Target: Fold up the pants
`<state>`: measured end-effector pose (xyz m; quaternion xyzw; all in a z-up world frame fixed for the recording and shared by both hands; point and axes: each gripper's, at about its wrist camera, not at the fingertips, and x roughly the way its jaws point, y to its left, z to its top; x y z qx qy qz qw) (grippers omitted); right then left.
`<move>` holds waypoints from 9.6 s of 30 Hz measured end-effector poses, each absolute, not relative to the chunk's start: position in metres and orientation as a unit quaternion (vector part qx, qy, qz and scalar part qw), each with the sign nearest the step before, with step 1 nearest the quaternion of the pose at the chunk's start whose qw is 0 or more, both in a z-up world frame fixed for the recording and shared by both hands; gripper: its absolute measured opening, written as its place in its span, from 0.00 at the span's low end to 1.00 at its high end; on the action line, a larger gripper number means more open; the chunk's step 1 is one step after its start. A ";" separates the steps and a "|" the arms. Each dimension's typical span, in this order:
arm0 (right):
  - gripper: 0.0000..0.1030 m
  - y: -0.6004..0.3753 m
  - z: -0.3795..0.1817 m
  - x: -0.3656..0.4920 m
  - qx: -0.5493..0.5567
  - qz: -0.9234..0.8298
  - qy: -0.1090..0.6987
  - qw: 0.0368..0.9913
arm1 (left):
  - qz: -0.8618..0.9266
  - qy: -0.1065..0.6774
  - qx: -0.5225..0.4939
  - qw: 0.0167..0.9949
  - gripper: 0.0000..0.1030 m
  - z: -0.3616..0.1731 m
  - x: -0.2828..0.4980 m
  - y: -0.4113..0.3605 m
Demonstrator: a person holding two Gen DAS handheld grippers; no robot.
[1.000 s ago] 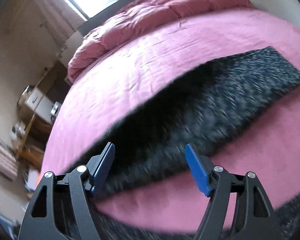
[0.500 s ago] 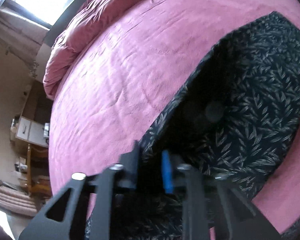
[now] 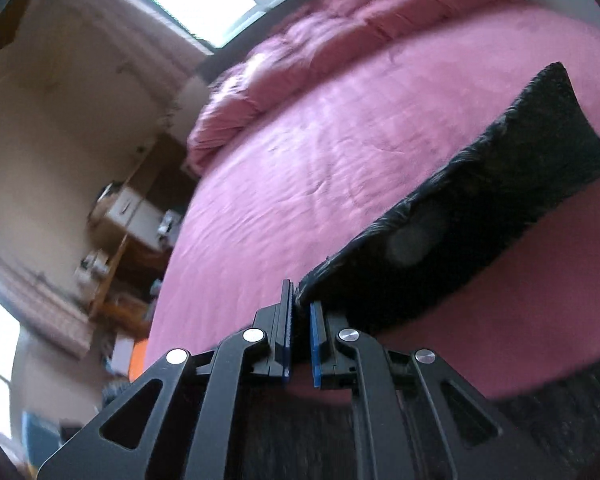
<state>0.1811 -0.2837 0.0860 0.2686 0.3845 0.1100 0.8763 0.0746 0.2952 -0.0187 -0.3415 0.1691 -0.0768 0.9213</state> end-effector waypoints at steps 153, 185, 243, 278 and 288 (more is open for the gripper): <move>0.29 -0.372 0.012 -0.013 0.286 0.022 0.386 0.877 | 0.002 0.279 -0.215 0.936 0.79 0.009 -0.032 0.237; 0.04 -0.546 -0.043 -0.032 0.437 -0.167 0.350 0.811 | -0.049 0.332 -0.114 0.935 0.95 -0.032 -0.010 0.166; 0.01 -0.557 -0.005 0.051 0.104 -0.268 0.383 0.878 | -0.105 0.353 -0.060 0.928 0.98 -0.031 0.007 0.109; 0.53 -0.122 0.003 0.176 0.028 0.217 0.443 0.870 | -0.004 0.391 -0.019 0.920 0.98 -0.039 0.083 0.103; 0.17 -0.063 -0.037 0.222 -0.009 0.220 0.472 0.853 | -0.016 0.394 -0.045 0.918 0.98 -0.045 0.088 0.117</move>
